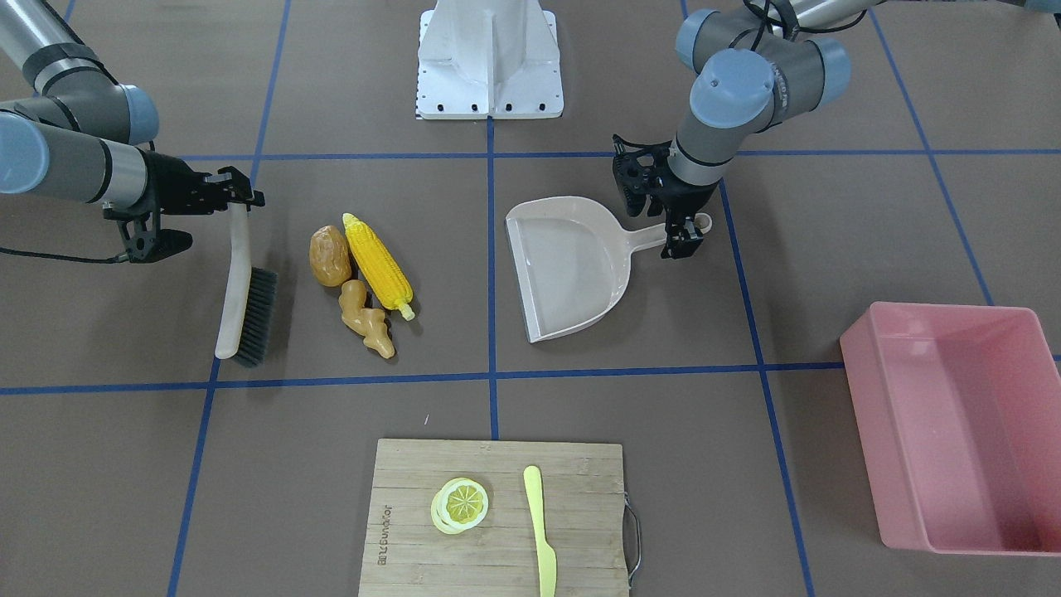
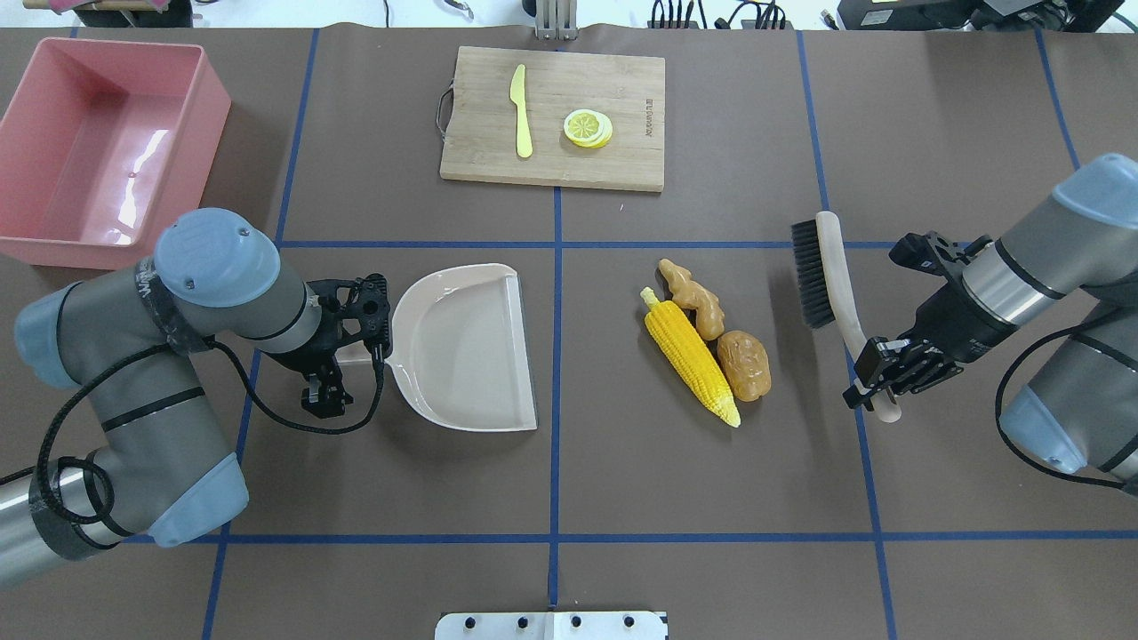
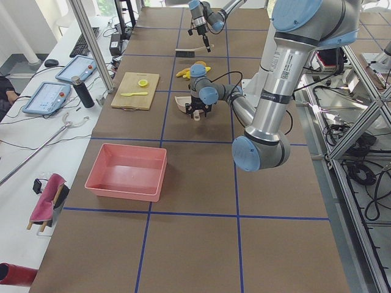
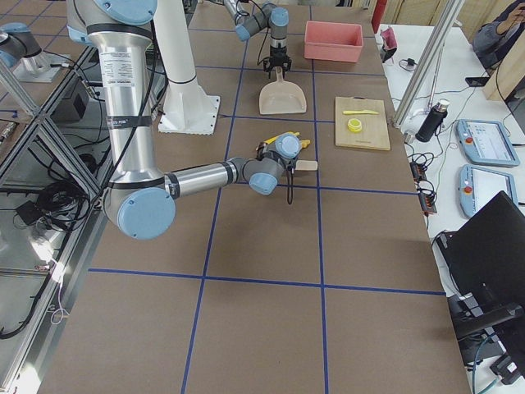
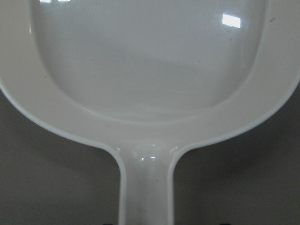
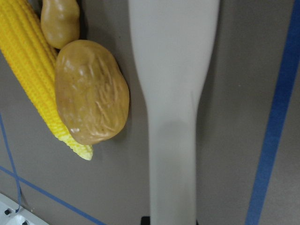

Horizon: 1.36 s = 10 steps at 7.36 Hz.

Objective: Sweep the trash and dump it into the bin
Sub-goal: 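Slide the dustpan toward the produce with the left gripper while the right follows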

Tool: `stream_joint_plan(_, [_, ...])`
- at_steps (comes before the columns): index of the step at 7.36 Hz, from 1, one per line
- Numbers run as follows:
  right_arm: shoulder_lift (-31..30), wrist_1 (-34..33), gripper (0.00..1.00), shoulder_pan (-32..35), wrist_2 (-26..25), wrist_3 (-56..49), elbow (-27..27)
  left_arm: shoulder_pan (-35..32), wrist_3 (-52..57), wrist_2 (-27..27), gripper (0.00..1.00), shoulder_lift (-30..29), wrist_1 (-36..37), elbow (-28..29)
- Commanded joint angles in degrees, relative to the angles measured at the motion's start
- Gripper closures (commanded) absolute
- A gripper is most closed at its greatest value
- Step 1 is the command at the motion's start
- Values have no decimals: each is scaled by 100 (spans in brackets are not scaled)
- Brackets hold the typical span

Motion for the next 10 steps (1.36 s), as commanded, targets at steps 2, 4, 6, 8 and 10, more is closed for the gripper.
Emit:
stream_joint_plan(2, [142, 641, 100, -323, 38, 669, 21, 2, -18, -241, 100, -74, 84, -49])
stream_joint_plan(4, [151, 641, 100, -525, -50, 741, 58, 28, -9, -233, 100, -415, 443, 39])
stream_joint_plan(6, [55, 885, 100, -535, -41, 732, 67, 28, -9, -242, 100, -977, 829, 346])
stream_joint_plan(8, [-209, 1263, 100, -561, -6, 741, 75, 28, -9, -242, 100, -1505, 937, 837])
stream_joint_plan(10, [-306, 1388, 100, -710, -15, 750, 75, 37, -18, -242, 100, -1883, 945, 1216])
